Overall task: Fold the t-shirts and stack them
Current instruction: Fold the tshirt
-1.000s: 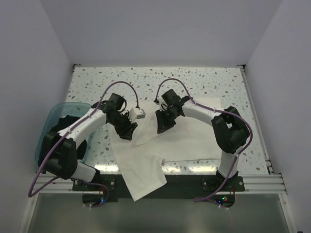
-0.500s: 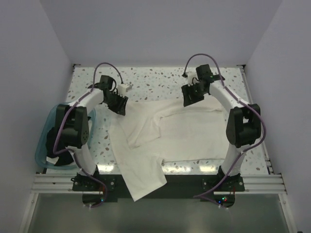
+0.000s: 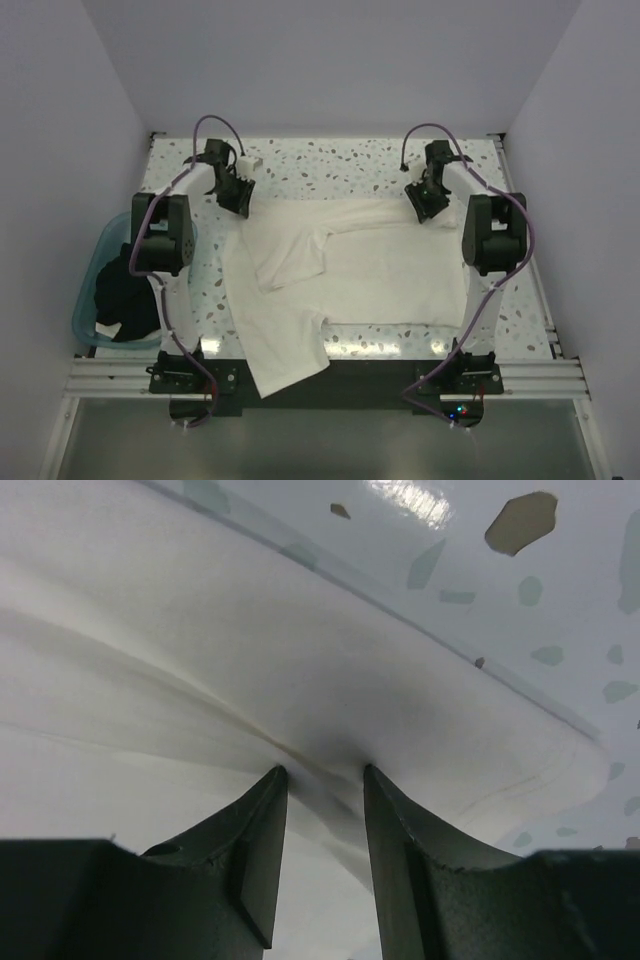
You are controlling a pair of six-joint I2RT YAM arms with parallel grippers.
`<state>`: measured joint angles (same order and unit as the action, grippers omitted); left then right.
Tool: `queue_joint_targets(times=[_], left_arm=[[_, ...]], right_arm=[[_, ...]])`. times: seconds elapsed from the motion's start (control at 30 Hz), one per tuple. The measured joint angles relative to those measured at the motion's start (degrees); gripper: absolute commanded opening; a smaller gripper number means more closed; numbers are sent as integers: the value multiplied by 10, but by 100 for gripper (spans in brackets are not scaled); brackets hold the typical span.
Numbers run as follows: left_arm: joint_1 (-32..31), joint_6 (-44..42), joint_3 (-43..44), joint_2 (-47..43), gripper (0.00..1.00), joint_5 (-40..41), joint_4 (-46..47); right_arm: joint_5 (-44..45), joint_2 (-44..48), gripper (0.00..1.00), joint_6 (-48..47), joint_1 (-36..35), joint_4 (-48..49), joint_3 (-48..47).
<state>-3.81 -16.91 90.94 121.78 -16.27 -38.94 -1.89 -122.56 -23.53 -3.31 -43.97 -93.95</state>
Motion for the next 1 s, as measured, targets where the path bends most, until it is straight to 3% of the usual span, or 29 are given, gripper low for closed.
queue_joint_targets(times=[0.13, 0.33, 0.53, 0.7, 1.0], left_arm=[[12, -3, 73, 44, 39, -8, -4], [12, -28, 74, 28, 49, -75, -6], [-106, -40, 55, -74, 51, -102, 2], [-221, -47, 56, -80, 52, -110, 3], [-266, -31, 24, -35, 52, -33, 10]], right_arm=[[-6, -17, 52, -12, 5, -2, -34], [-50, 2, 52, -45, 14, -21, -49], [-60, 68, 48, -131, 19, -63, -42], [-58, 73, 44, -188, 22, -88, -37], [-28, 73, 46, -247, 22, -90, 19]])
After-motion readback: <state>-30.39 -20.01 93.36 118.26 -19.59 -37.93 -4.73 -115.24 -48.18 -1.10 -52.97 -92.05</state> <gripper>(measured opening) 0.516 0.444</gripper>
